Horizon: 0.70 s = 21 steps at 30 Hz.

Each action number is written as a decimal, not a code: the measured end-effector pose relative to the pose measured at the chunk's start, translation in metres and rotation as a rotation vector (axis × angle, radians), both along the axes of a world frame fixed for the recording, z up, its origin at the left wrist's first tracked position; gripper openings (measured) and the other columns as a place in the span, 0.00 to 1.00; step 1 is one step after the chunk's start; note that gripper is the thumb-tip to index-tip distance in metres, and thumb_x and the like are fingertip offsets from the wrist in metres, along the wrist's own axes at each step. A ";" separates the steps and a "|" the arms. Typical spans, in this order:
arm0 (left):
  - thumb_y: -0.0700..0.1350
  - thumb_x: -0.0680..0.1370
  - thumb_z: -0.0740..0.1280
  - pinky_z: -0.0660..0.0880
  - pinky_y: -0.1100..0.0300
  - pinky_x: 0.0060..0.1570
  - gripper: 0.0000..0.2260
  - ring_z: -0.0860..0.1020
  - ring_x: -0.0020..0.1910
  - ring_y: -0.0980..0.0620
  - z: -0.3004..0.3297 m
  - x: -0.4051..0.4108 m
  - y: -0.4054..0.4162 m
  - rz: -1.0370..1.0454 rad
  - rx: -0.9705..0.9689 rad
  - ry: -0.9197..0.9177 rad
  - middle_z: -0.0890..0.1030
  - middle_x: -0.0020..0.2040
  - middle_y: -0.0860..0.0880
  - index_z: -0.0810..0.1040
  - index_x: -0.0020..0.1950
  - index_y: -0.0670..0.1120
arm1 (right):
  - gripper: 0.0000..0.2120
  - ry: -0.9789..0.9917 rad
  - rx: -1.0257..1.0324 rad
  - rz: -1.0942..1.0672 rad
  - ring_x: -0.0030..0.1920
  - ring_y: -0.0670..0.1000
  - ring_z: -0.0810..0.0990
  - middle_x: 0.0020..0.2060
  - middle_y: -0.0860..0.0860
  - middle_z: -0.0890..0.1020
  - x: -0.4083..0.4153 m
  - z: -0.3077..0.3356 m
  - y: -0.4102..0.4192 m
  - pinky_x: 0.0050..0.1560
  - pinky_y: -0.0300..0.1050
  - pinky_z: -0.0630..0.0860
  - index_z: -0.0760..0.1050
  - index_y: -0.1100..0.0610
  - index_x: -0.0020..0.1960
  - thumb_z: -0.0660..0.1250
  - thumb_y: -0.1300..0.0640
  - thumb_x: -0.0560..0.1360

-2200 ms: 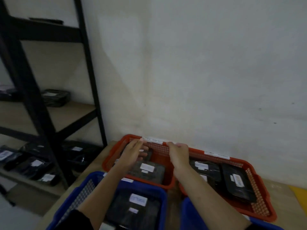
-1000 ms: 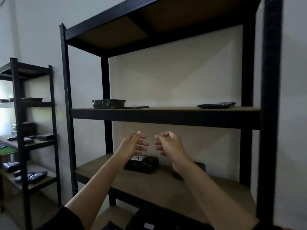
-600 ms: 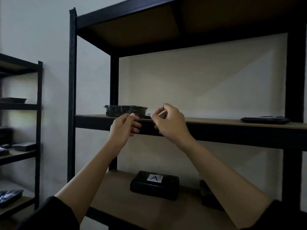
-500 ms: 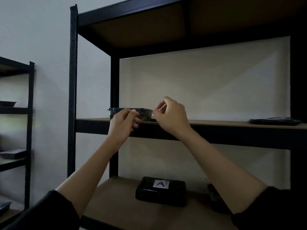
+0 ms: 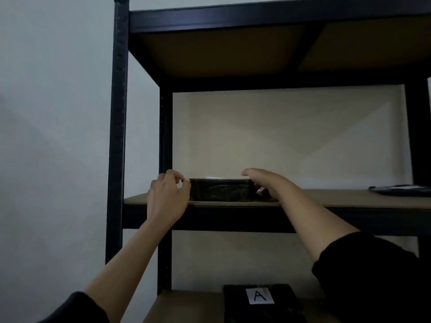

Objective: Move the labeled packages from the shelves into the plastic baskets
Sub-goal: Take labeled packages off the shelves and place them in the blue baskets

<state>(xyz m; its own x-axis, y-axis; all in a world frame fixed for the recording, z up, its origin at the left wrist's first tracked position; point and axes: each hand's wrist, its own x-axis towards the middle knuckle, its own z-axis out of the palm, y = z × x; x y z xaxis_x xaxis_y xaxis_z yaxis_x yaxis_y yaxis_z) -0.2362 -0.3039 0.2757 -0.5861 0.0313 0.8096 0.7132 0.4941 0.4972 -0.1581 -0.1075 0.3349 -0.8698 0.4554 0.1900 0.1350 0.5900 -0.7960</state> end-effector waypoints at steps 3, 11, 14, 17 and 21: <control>0.47 0.78 0.59 0.70 0.55 0.49 0.12 0.74 0.53 0.47 -0.005 -0.003 -0.004 -0.003 0.062 0.041 0.77 0.54 0.46 0.71 0.59 0.45 | 0.09 0.071 -0.086 -0.010 0.32 0.48 0.69 0.36 0.51 0.72 -0.002 -0.003 0.003 0.31 0.39 0.65 0.71 0.54 0.39 0.58 0.55 0.78; 0.42 0.78 0.57 0.68 0.56 0.49 0.11 0.73 0.54 0.46 -0.002 -0.004 -0.007 -0.028 0.126 0.025 0.76 0.56 0.43 0.70 0.60 0.42 | 0.05 0.400 -0.466 0.135 0.36 0.50 0.80 0.40 0.53 0.81 0.018 -0.011 0.012 0.34 0.41 0.76 0.77 0.59 0.50 0.70 0.61 0.74; 0.42 0.78 0.57 0.71 0.53 0.50 0.12 0.74 0.55 0.45 -0.005 -0.005 -0.005 0.001 0.090 0.036 0.78 0.56 0.43 0.71 0.61 0.43 | 0.11 0.488 -0.441 0.190 0.39 0.52 0.82 0.43 0.53 0.83 0.027 -0.012 0.014 0.41 0.45 0.78 0.76 0.56 0.53 0.72 0.63 0.72; 0.42 0.79 0.56 0.69 0.56 0.51 0.13 0.74 0.56 0.45 -0.008 -0.003 -0.003 0.017 0.051 0.059 0.78 0.57 0.44 0.72 0.61 0.43 | 0.11 0.507 -0.437 0.221 0.38 0.52 0.83 0.42 0.54 0.84 0.035 -0.012 0.014 0.38 0.45 0.78 0.75 0.54 0.51 0.71 0.65 0.72; 0.43 0.79 0.56 0.66 0.58 0.48 0.13 0.73 0.57 0.46 -0.010 -0.001 -0.005 0.034 -0.015 0.072 0.78 0.57 0.44 0.72 0.61 0.43 | 0.13 0.530 -0.448 0.258 0.37 0.52 0.83 0.41 0.55 0.84 0.038 -0.015 0.014 0.37 0.44 0.77 0.74 0.54 0.52 0.70 0.67 0.72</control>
